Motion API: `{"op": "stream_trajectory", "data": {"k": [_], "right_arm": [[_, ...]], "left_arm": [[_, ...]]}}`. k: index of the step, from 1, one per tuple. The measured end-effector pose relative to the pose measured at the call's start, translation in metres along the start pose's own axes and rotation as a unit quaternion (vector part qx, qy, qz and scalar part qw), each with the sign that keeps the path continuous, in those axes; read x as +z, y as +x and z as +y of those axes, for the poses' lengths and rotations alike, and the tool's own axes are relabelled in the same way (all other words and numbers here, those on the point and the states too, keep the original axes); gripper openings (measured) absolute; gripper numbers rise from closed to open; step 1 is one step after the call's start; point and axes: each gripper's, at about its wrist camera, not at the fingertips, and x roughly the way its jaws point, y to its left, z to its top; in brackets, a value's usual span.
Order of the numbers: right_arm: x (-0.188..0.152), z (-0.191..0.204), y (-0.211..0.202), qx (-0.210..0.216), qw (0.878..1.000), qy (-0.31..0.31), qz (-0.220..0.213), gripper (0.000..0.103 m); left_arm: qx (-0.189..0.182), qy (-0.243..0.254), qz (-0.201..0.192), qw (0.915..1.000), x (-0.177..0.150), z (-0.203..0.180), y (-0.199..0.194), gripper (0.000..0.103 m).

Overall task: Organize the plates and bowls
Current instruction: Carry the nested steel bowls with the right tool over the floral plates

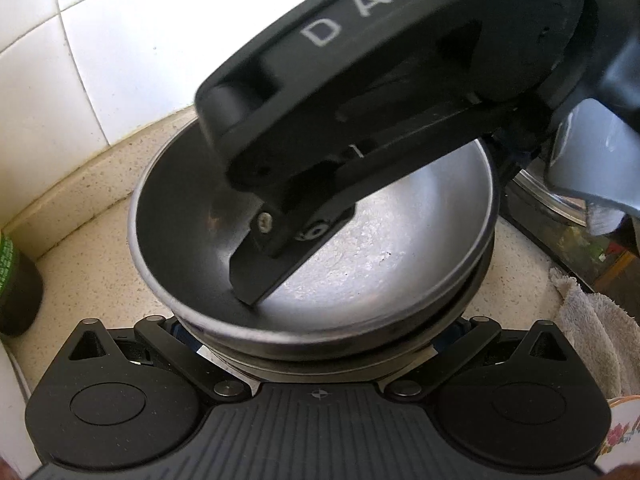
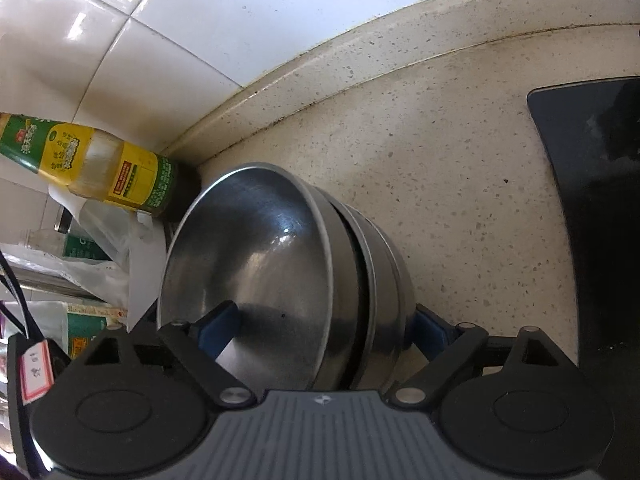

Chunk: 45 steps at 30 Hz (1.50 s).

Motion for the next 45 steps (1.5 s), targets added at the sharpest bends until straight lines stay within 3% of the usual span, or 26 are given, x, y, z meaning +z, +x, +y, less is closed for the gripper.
{"op": "stream_trajectory", "data": {"k": [14,24,27,31,36,40,45], "right_arm": [[0.0,0.001,0.004,0.024,0.999,-0.006,0.023,0.103],[-0.005,-0.006,0.0,0.06,0.998,-0.028,-0.012,0.103],[0.0,-0.008,0.0,0.057,0.998,0.002,-0.008,0.103],[0.007,-0.022,0.002,0.094,0.994,0.052,0.018,0.103],[0.001,-0.01,-0.001,0.062,0.998,0.017,0.007,0.103],[-0.001,-0.013,0.001,0.092,0.995,0.031,0.012,0.103],[-0.004,-0.009,0.0,0.085,0.996,0.022,0.005,0.103]], "left_arm": [[0.003,-0.002,-0.002,1.0,-0.002,-0.003,-0.004,0.103],[-0.001,0.001,-0.006,1.0,-0.004,-0.004,-0.004,0.103],[-0.003,0.0,-0.007,1.0,-0.004,-0.003,-0.004,0.103],[-0.003,-0.001,-0.008,1.0,-0.003,-0.003,-0.007,0.103],[-0.005,-0.004,-0.008,0.9999,-0.003,-0.003,-0.007,0.103],[-0.004,-0.004,-0.005,1.0,-0.001,0.0,-0.007,0.103],[-0.008,-0.006,-0.005,0.9999,-0.002,0.003,-0.001,0.103]]}}
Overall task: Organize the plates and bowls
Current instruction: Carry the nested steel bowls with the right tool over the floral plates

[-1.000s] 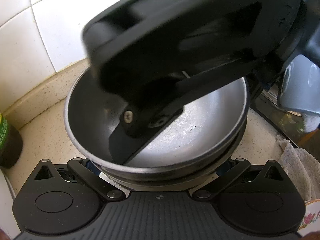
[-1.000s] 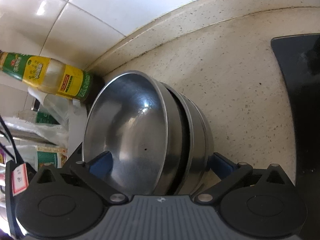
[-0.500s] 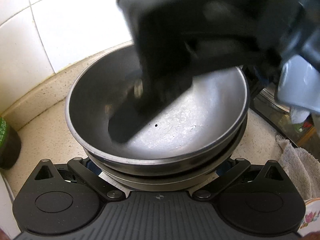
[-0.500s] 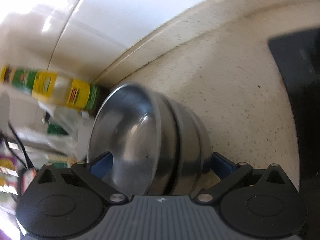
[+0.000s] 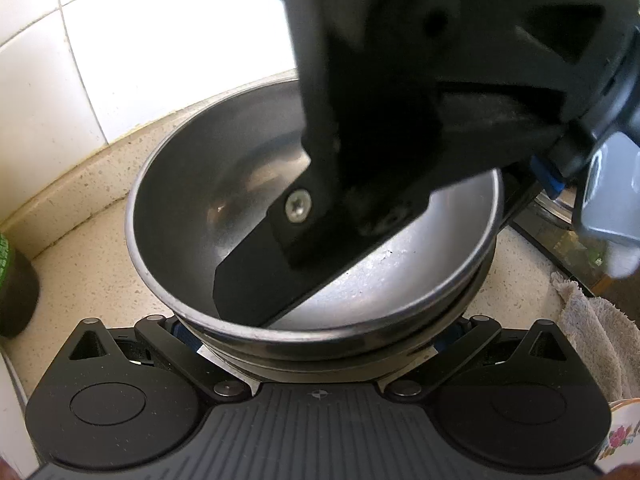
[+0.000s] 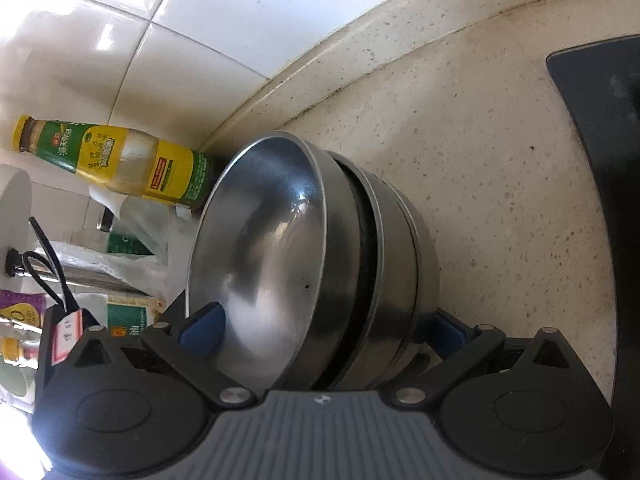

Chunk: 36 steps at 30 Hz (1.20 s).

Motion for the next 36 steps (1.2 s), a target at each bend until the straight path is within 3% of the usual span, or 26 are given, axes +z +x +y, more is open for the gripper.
{"op": "stream_trajectory", "data": {"k": [5,8,12,16,20,23,36], "right_arm": [[0.0,-0.007,-0.005,0.009,1.0,0.004,-0.028,0.103],[0.003,-0.009,-0.005,0.01,1.0,0.0,-0.02,0.103],[0.015,-0.018,-0.01,-0.013,0.998,0.047,-0.033,0.103],[0.015,-0.017,-0.006,-0.008,1.0,0.029,-0.009,0.103],[0.007,-0.006,-0.007,-0.04,0.999,-0.016,-0.011,0.103],[0.008,-0.01,-0.007,-0.038,0.999,-0.004,-0.016,0.091],[-0.002,0.013,-0.016,-0.06,0.996,-0.062,-0.021,0.09]], "left_arm": [[-0.001,-0.001,-0.003,1.0,-0.002,0.002,0.0,0.103],[-0.002,-0.001,-0.005,1.0,-0.003,0.002,0.001,0.103],[-0.002,0.001,-0.007,1.0,-0.004,0.001,-0.002,0.103],[-0.002,0.001,-0.011,0.9999,-0.006,0.001,-0.003,0.103],[0.001,0.002,-0.013,0.9999,-0.007,-0.001,-0.004,0.103],[0.01,0.007,-0.016,0.9998,-0.008,-0.004,-0.007,0.103],[0.056,0.032,-0.028,0.9975,-0.012,-0.017,-0.02,0.102]]}}
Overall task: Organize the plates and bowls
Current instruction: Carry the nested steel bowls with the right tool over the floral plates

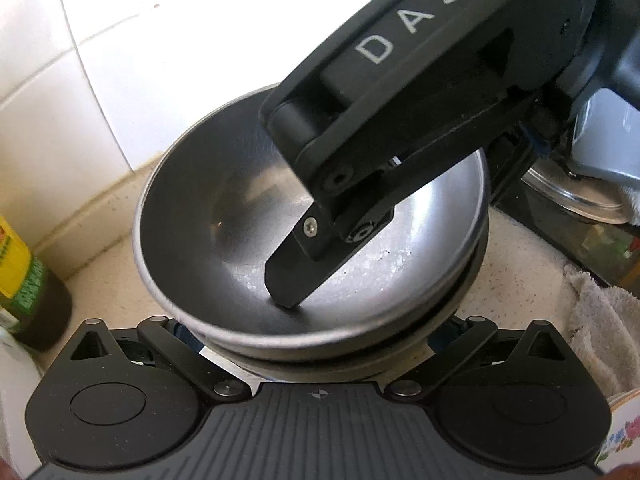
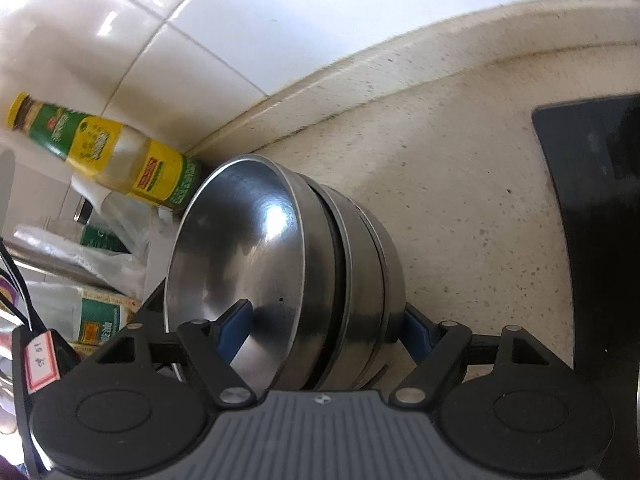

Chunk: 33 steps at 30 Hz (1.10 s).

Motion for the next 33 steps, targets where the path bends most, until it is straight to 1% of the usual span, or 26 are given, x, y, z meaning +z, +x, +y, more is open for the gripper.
{"op": "stream_trajectory", "data": {"k": [5,9,14,19,27,29,30,33], "right_arm": [[-0.001,0.011,-0.014,0.01,1.0,-0.011,-0.013,0.09],[-0.006,0.027,-0.029,0.015,0.999,-0.033,-0.023,0.09],[-0.017,0.047,-0.05,0.022,0.998,-0.056,-0.036,0.09],[-0.03,0.064,-0.066,0.024,0.996,-0.076,-0.042,0.091],[-0.06,0.077,-0.081,0.018,0.996,-0.078,-0.042,0.091],[-0.07,0.078,-0.082,0.016,0.996,-0.076,-0.04,0.091],[-0.076,0.079,-0.083,0.015,0.996,-0.076,-0.04,0.092],[-0.094,0.083,-0.086,0.01,0.996,-0.074,-0.039,0.093]], "left_arm": [[0.013,-0.006,-0.011,0.9998,0.005,-0.001,-0.015,0.102],[0.028,-0.005,-0.023,0.9993,0.009,-0.006,-0.035,0.102],[0.054,0.0,-0.038,0.9978,0.008,-0.018,-0.066,0.102],[0.07,-0.003,-0.051,0.9963,0.003,-0.03,-0.094,0.102],[0.066,-0.005,-0.056,0.9962,-0.008,-0.053,-0.124,0.102],[0.061,-0.004,-0.054,0.9967,-0.012,-0.052,-0.128,0.102],[0.058,-0.003,-0.053,0.9969,-0.006,-0.05,-0.131,0.102],[0.048,-0.001,-0.053,0.9974,-0.016,-0.057,-0.14,0.102]]}}
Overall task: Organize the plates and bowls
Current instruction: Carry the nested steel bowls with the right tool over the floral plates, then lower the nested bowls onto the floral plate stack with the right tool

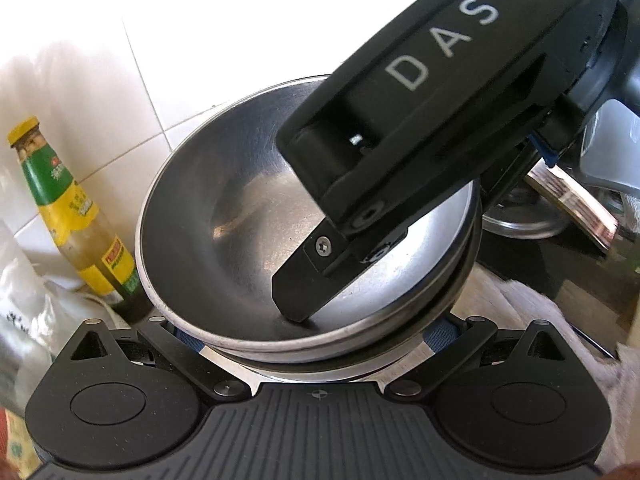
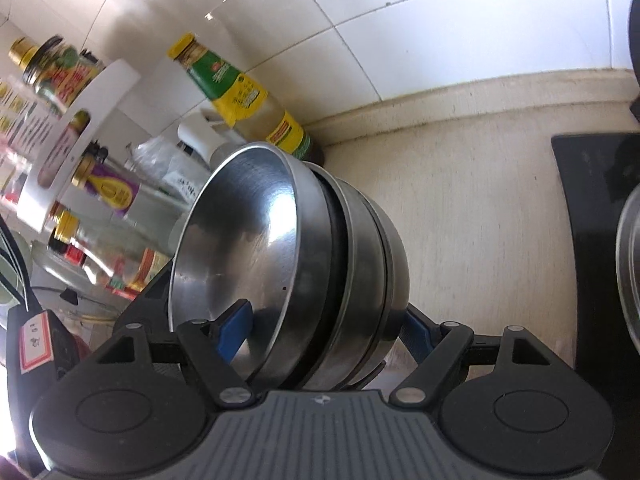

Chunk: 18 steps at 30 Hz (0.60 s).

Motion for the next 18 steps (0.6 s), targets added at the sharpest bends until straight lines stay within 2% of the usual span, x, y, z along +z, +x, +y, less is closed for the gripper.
{"op": "stream_trajectory", "data": {"k": [10,18], "right_arm": [[-0.05,0.005,-0.014,0.021,1.0,-0.007,0.009,0.095],[-0.084,-0.005,-0.02,0.034,0.998,-0.019,0.046,0.095]], "left_arm": [[0.004,0.002,0.015,0.9999,-0.026,-0.029,-0.029,0.102],[0.018,-0.025,0.04,0.9987,-0.041,-0.073,-0.041,0.103]]}}
